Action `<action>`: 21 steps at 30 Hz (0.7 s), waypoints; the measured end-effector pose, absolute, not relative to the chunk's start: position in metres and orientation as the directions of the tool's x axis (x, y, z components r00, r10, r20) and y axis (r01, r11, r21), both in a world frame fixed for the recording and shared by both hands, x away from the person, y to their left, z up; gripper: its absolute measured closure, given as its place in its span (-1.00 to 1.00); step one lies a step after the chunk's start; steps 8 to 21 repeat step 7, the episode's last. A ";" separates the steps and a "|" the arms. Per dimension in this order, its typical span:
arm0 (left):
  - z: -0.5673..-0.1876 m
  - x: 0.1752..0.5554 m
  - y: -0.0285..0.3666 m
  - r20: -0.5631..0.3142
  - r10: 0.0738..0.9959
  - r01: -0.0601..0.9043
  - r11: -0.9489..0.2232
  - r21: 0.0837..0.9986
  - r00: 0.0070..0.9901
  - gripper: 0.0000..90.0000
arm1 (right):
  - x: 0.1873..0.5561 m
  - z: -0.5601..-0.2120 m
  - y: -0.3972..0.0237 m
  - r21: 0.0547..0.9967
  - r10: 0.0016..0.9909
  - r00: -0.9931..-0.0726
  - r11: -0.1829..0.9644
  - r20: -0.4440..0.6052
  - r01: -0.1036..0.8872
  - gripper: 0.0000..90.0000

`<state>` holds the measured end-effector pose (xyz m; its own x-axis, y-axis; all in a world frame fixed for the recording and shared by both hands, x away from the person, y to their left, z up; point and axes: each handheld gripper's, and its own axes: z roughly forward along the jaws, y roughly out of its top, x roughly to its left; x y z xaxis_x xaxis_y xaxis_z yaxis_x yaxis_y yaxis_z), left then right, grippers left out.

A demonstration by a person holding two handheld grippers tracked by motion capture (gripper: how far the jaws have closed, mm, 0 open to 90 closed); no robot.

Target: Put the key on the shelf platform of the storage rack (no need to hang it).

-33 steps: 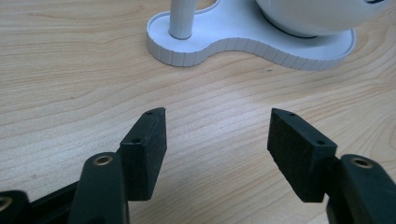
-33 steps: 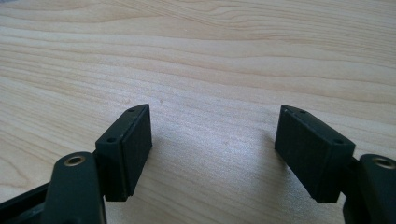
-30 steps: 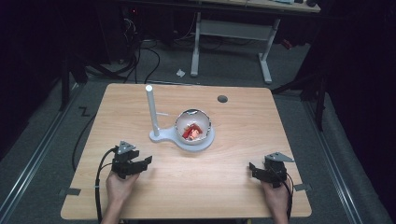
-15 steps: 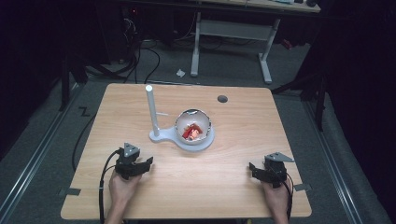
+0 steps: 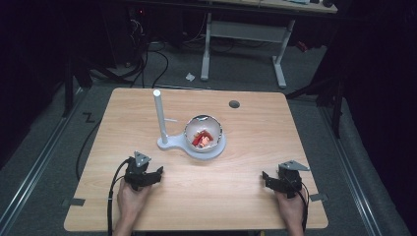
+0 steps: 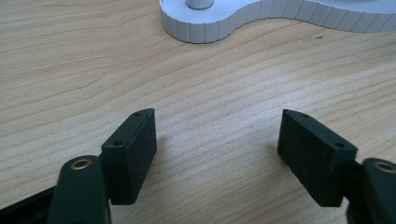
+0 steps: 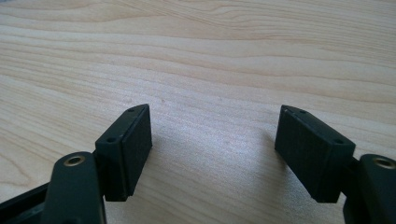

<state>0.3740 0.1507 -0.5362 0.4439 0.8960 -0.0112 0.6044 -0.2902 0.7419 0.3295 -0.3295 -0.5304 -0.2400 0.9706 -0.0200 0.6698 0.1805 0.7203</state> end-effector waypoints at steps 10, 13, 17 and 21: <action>-0.536 0.374 0.151 -0.014 0.894 0.606 -0.292 0.740 0.447 -0.40 | 0.329 -0.530 -0.330 0.720 0.971 -0.240 0.180 -0.020 0.670 -0.39; -0.536 0.374 0.151 -0.014 0.894 0.606 -0.292 0.740 0.447 -0.40 | 0.329 -0.530 -0.330 0.720 0.971 -0.240 0.180 -0.020 0.670 -0.39; -0.536 0.374 0.151 -0.014 0.894 0.606 -0.292 0.740 0.447 -0.40 | 0.329 -0.530 -0.330 0.720 0.971 -0.240 0.180 -0.020 0.670 -0.39; -0.536 0.374 0.151 -0.014 0.894 0.606 -0.292 0.740 0.447 -0.40 | 0.329 -0.530 -0.330 0.720 0.971 -0.240 0.180 -0.020 0.670 -0.39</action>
